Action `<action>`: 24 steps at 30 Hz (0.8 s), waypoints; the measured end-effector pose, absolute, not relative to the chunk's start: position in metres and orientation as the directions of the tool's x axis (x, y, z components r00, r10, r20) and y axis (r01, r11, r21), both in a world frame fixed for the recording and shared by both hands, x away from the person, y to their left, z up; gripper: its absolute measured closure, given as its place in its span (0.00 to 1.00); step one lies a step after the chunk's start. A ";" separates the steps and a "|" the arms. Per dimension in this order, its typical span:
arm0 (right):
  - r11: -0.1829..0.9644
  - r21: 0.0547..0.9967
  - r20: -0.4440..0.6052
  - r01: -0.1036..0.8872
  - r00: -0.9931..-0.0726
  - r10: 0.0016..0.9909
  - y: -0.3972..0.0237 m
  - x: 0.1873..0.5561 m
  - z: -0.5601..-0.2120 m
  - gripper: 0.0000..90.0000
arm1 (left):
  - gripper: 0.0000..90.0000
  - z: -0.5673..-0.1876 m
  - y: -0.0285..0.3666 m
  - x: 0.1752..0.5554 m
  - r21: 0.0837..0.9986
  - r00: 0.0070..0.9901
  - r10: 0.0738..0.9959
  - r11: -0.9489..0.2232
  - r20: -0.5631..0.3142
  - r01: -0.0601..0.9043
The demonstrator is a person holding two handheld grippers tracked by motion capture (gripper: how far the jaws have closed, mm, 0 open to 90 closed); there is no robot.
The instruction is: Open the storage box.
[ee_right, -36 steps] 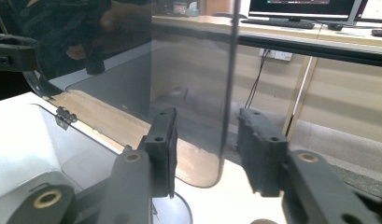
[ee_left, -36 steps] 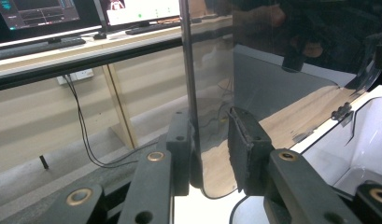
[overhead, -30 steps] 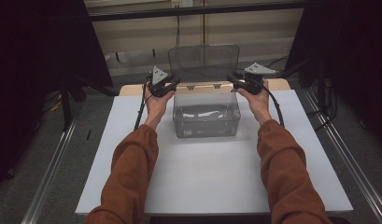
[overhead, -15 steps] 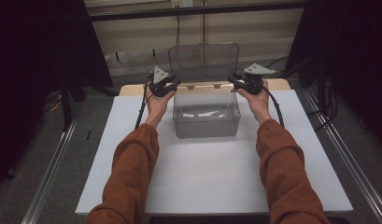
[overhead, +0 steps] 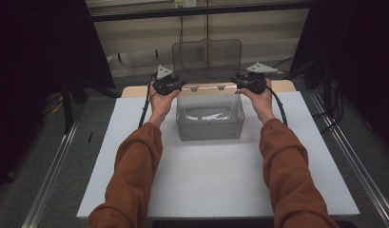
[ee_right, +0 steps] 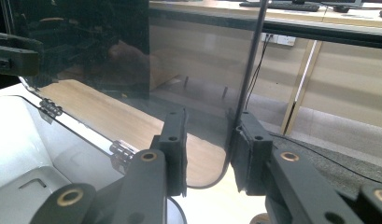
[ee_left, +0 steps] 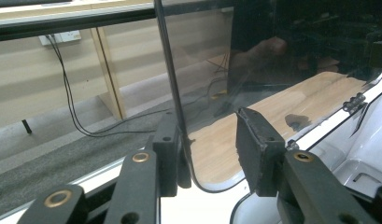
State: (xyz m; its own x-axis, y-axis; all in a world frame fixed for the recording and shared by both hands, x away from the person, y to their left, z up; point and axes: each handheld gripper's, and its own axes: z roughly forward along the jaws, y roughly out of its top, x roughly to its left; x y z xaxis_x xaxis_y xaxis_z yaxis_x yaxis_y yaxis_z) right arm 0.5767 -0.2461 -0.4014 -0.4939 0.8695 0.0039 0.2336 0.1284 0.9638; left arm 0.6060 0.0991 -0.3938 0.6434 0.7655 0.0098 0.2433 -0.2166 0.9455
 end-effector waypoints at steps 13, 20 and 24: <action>0.145 0.959 -0.009 0.244 -0.487 0.873 -0.244 0.579 -0.402 0.72 | 0.70 -0.396 0.099 0.607 0.937 0.646 0.763 -0.243 0.026 0.249; 0.134 0.955 0.012 0.266 -0.487 0.873 -0.244 0.582 -0.407 0.68 | 0.67 -0.398 0.100 0.609 0.934 0.649 0.761 -0.244 0.018 0.260; 0.160 0.951 -0.013 0.263 -0.484 0.875 -0.242 0.583 -0.406 0.66 | 0.66 -0.398 0.099 0.611 0.929 0.643 0.766 -0.230 -0.012 0.291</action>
State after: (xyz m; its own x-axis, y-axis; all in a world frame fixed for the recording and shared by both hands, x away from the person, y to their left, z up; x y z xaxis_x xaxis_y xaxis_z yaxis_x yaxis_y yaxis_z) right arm 0.5828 -0.2424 -0.4056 -0.4842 0.8749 -0.0131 0.2635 0.1600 0.9513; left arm 0.6110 0.0986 -0.3979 0.6430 0.7658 -0.0125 0.2914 -0.2296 0.9286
